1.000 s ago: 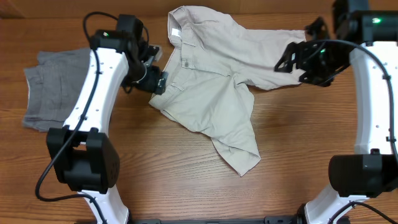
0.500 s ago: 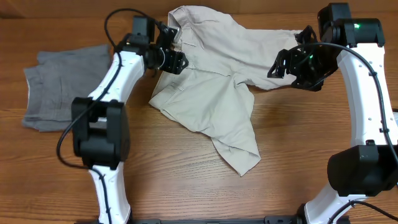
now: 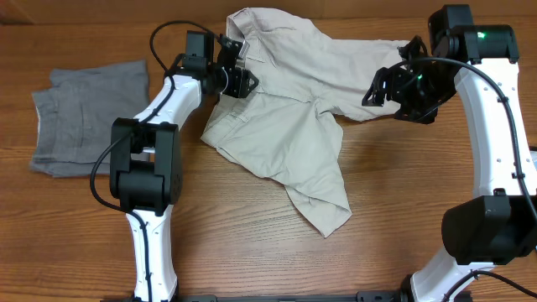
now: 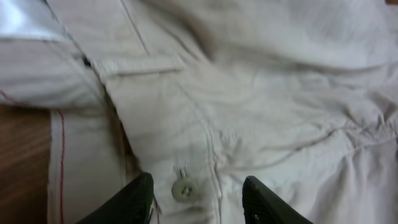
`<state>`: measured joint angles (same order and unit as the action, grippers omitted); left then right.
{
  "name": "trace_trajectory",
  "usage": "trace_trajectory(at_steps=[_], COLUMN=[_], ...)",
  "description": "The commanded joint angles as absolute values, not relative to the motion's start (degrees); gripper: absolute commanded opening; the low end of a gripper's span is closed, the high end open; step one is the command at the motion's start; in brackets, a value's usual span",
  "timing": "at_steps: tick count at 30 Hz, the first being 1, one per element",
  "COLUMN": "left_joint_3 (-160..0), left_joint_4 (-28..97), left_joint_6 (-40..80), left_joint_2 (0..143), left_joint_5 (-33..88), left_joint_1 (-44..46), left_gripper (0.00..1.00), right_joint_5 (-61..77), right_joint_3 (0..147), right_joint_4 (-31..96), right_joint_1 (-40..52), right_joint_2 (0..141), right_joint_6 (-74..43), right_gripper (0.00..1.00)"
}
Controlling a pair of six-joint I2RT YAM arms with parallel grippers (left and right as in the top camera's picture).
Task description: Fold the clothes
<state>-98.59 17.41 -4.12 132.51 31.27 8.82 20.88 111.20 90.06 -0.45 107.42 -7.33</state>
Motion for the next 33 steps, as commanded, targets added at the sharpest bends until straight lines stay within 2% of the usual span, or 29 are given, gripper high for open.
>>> trace_trajectory(at_steps=[1, 12, 15, 18, 20, 21, 23, 27, 33], left_joint_3=[-98.63, -98.63, -98.63, -98.63, -98.63, -98.63, -98.63, -98.63, -99.29], left_joint_4=[15.81, 15.75, 14.74, 13.78, 12.73, 11.97, 10.85, 11.70, 13.52], left_joint_6=[-2.57, -2.52, -1.15, -1.04, -0.99, -0.62, 0.38, 0.47, 0.80], left_joint_2=[133.84, 135.35, 135.41, 135.66, 135.85, 136.09, 136.66, 138.04, 136.03], left_joint_5=[31.31, 21.58, 22.65, 24.25, 27.49, 29.06, 32.05, 33.06, 37.93], left_joint_1=[9.54, 9.72, 9.34, 9.45, 9.91, 10.22, 10.83, 11.27, 7.70], left_gripper=[0.51, 0.53, 0.58, 0.57, 0.50, 0.42, 0.33, 0.04, 0.04], right_joint_5=[20.14, 19.57, 19.07, 19.09, 19.07, 19.07, 19.07, 19.07, 19.03], right_joint_3=[111.04, 111.04, 111.04, 111.04, 111.04, 111.04, 111.04, 111.04, 111.04], right_joint_4=[90.32, 91.85, 91.85, 91.77, 91.74, 91.66, 91.57, 91.85, 92.16], right_joint_1=[-0.69, -0.69, -0.69, -0.69, -0.69, -0.69, -0.69, -0.69, -0.69], right_joint_2=[106.94, 106.94, 106.94, 106.94, 106.94, 106.94, 106.94, 106.94, 106.94], right_joint_6=[-7.44, -7.22, -7.22, -7.22, -7.22, -7.22, -7.22, -7.22, -7.22], right_gripper=[0.83, 0.83, 0.83, 0.83, 0.83, 0.83, 0.83, 0.82, 0.82])
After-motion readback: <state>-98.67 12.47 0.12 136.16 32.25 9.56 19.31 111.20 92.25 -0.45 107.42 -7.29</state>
